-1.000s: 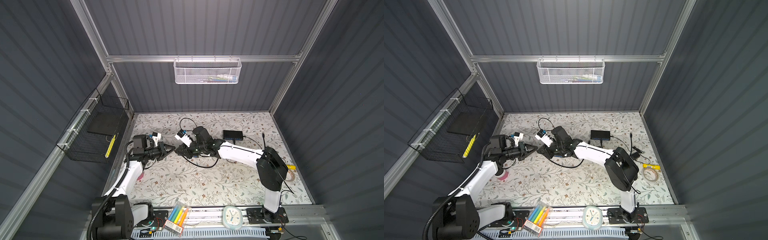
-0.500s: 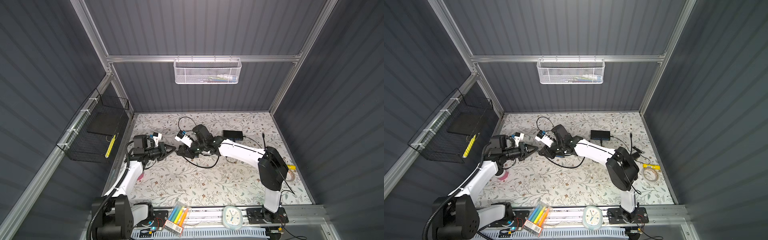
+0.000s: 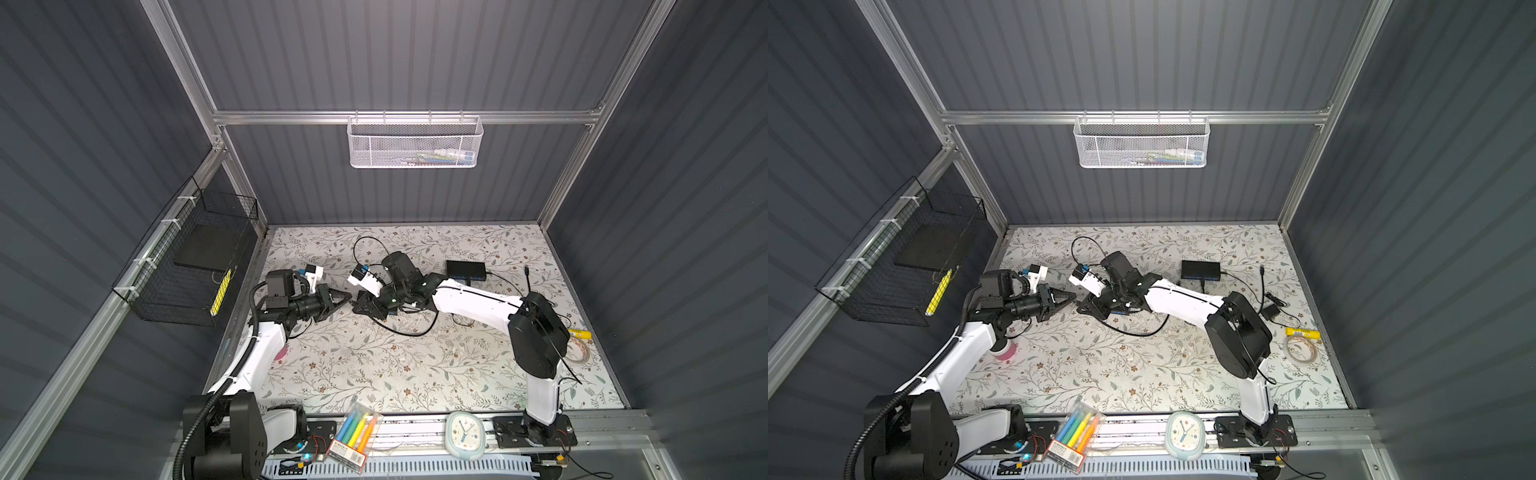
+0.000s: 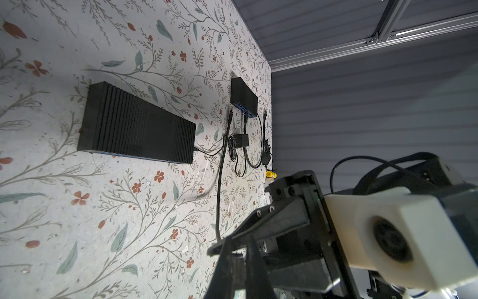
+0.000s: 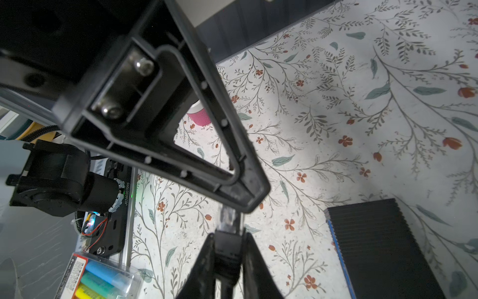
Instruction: Insert the plug into the switch port
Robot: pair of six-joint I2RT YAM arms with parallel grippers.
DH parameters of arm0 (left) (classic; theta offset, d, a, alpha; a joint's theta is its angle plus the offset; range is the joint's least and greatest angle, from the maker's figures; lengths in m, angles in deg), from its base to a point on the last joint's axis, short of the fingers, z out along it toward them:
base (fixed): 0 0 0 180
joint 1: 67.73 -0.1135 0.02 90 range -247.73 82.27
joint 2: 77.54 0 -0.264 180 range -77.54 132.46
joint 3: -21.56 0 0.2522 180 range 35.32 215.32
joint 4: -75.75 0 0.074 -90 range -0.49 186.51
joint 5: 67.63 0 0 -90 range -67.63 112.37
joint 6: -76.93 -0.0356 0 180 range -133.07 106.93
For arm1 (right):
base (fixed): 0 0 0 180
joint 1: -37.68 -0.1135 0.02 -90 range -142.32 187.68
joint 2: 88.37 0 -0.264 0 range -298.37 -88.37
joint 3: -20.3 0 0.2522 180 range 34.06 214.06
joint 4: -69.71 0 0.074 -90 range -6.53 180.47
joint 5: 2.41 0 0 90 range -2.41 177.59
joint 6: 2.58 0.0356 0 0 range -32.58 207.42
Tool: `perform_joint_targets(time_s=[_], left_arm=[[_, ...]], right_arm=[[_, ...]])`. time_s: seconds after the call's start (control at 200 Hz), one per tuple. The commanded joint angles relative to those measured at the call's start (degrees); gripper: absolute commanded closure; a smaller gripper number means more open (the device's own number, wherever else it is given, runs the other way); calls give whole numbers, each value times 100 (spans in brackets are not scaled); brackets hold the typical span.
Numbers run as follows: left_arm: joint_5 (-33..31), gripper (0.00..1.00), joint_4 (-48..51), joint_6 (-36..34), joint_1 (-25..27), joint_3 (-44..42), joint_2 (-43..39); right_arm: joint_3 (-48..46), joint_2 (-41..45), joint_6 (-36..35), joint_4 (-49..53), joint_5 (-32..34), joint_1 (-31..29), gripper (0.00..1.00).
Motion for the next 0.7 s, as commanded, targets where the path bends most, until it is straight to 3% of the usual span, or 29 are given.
perform_joint_targets(time_s=[0.0,0.695], left_arm=[[161,96,99,-138,26,75,-109],[159,97,56,-195,27,24,1]], right_arm=[[191,-27,17,-30,-38,10,80],[51,143,81,-225,43,63,79]])
